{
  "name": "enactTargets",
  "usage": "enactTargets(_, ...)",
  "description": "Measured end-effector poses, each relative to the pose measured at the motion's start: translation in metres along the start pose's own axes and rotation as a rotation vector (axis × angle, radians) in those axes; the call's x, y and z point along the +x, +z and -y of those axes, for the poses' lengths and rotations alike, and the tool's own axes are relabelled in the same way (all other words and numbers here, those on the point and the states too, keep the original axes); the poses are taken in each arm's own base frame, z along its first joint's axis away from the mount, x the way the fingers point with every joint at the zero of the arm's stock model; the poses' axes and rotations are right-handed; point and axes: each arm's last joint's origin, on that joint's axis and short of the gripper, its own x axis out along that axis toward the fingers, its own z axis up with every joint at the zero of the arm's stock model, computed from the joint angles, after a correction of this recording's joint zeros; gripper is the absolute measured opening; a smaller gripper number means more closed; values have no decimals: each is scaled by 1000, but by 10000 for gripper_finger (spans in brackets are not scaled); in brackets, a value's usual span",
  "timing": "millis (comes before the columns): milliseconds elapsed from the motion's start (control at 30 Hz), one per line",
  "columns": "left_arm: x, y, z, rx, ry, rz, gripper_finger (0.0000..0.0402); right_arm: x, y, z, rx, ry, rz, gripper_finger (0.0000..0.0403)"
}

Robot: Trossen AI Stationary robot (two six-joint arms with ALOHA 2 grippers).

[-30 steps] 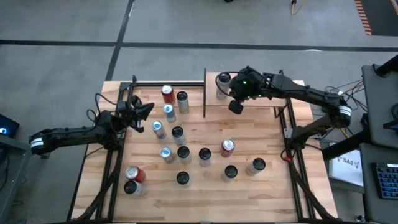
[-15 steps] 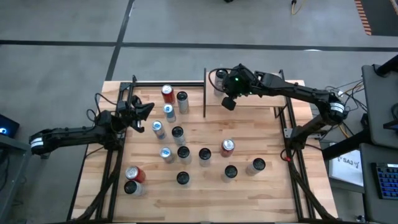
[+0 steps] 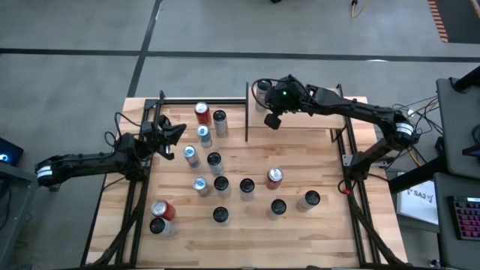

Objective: Place canned beverage on shelf
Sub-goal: Put the top white pink soda can on the shelf

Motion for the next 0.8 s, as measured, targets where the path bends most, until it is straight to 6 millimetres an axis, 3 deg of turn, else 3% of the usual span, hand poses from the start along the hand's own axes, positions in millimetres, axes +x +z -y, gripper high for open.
enactTargets(367,0,0,0,0,2,-1,0,25,-6,2,-22,-7,-52,13)
enactTargets(600,0,-1,0,26,2,-6,0,9,-11,2,-20,40,-95,13)
enactTargets(800,9,5,2,80,13,-2,0,-5,-26,0,-8,67,28,13)
